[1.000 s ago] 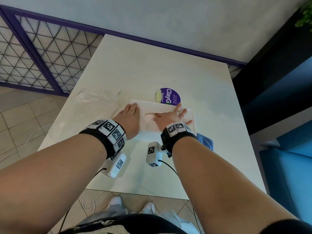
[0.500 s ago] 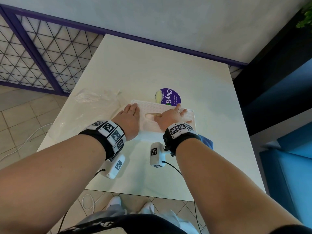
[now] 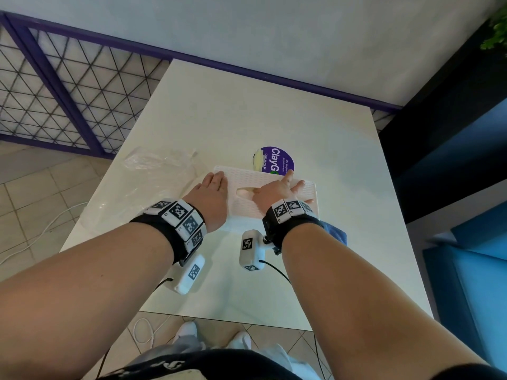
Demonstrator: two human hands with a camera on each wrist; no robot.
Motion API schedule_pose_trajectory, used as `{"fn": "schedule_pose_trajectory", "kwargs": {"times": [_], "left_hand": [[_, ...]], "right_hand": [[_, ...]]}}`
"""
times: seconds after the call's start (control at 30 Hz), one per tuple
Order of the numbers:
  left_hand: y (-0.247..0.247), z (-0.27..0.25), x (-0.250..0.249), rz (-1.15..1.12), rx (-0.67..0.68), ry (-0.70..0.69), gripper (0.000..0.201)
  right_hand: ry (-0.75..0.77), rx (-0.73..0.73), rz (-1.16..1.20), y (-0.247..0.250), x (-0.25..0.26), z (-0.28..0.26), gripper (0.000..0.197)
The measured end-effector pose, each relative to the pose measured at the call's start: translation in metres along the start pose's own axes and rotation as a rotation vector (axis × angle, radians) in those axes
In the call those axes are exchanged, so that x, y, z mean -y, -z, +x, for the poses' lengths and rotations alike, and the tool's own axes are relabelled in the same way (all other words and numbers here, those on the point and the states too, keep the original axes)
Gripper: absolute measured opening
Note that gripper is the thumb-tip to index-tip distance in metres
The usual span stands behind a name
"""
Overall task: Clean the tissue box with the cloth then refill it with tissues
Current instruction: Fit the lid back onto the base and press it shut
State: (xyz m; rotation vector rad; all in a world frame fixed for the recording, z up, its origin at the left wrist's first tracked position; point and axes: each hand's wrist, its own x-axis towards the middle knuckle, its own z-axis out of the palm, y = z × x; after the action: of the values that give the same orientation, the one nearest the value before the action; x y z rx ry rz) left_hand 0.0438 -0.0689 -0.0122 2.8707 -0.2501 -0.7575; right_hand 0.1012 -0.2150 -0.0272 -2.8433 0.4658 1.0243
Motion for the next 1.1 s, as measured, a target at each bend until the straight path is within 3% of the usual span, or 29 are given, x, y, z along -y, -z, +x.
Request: {"fn": "schedule_pose_trajectory", "kwargs": {"times": [0.07,0.17,0.23,0.33,0.6,0.73,0.83,0.9,1.0,1.1], "left_hand": [[0.000,0.000,0.000,0.004,-0.011,0.004,0.074],[0.000,0.001,0.000,0.013,-0.013,0.002,0.073],[0.001,0.000,0.000,0.014,-0.008,0.006,0.072],[0.001,0.000,-0.001,-0.002,0.002,0.007,0.073],[0.001,-0.001,0.000,-0.020,0.004,0.012,0.076],[0.001,-0.001,0.001,-0.003,-0.009,-0.004,0.074],[0.002,-0.001,0.001,0.010,-0.001,-0.007,0.073],[0.002,0.000,0.001,0.013,0.006,-0.003,0.072],[0.001,0.001,0.002,0.009,0.004,-0.005,0.071],[-0.001,0.001,0.003,-0.001,-0.001,-0.011,0.072]], "right_hand": [[0.030,-0.065,0.003,-0.006,0.001,0.002,0.073],[0.063,-0.113,-0.058,-0.003,-0.001,0.002,0.065],[0.122,-0.118,-0.140,0.003,-0.001,0.006,0.072],[0.079,-0.080,-0.145,0.003,0.002,0.016,0.089],[0.011,-0.045,-0.098,0.011,0.008,0.005,0.100],[0.210,-0.208,0.088,0.003,-0.002,-0.010,0.054],[0.274,-0.227,0.324,0.007,-0.011,-0.014,0.034],[0.302,-0.266,0.273,0.011,-0.012,-0.014,0.015],[0.310,-0.352,0.217,0.017,-0.011,-0.014,0.031],[0.311,-0.366,0.138,0.024,-0.010,-0.012,0.031]]}}
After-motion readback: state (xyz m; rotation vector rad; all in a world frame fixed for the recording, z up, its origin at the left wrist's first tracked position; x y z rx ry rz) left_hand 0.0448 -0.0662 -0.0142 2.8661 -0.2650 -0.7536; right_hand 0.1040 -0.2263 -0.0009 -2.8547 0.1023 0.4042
